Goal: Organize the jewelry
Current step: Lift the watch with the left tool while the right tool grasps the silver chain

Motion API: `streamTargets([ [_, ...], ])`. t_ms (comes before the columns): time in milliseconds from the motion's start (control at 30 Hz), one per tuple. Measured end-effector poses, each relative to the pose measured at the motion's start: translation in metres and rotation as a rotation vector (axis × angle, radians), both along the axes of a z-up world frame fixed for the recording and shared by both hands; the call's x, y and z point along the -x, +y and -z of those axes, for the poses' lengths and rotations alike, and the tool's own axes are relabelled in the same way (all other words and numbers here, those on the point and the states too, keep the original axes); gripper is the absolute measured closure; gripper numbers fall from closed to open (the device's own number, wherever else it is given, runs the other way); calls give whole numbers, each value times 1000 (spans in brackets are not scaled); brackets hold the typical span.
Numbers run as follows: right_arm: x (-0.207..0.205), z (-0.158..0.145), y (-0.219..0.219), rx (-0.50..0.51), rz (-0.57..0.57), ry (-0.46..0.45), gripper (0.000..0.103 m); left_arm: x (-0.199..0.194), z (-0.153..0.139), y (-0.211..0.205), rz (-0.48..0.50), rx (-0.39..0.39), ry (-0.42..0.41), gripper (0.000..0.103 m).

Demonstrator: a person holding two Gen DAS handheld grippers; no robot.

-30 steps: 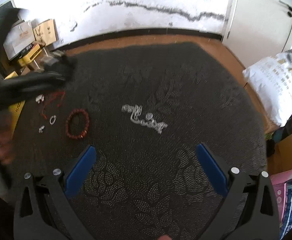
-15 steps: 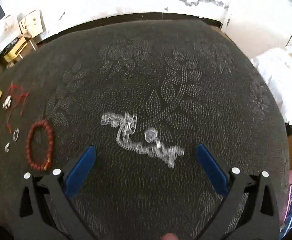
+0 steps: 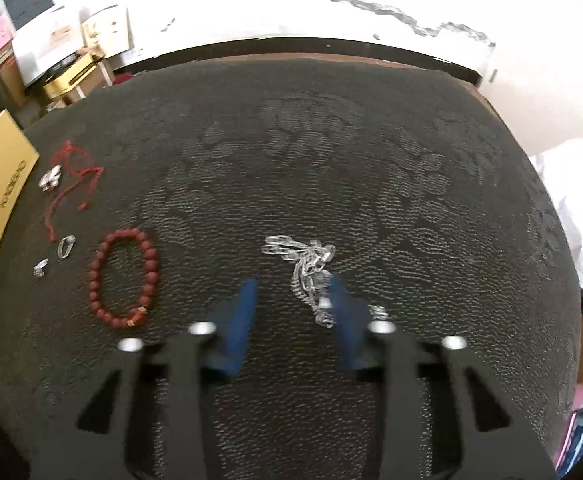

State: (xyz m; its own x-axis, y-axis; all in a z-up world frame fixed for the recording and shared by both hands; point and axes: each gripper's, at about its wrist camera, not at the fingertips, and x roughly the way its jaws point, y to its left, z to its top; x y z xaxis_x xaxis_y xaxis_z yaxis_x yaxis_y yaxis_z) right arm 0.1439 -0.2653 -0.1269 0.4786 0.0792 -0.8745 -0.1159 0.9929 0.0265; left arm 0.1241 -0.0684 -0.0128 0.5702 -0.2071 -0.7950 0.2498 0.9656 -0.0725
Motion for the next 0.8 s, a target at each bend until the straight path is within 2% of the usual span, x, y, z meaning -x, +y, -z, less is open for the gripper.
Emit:
streamTargets([
  [233,-1,-11,6,-1,-2,-5,97,-1,-1,0,-7,-2,-2,41],
  [567,21,-95,15,-88,-29,-96,98,2,-11,9,-29,5,-10,41],
  [800,34,-148,37,-116,-48,-125,98,9,-45,27,-62,15,-40,41],
])
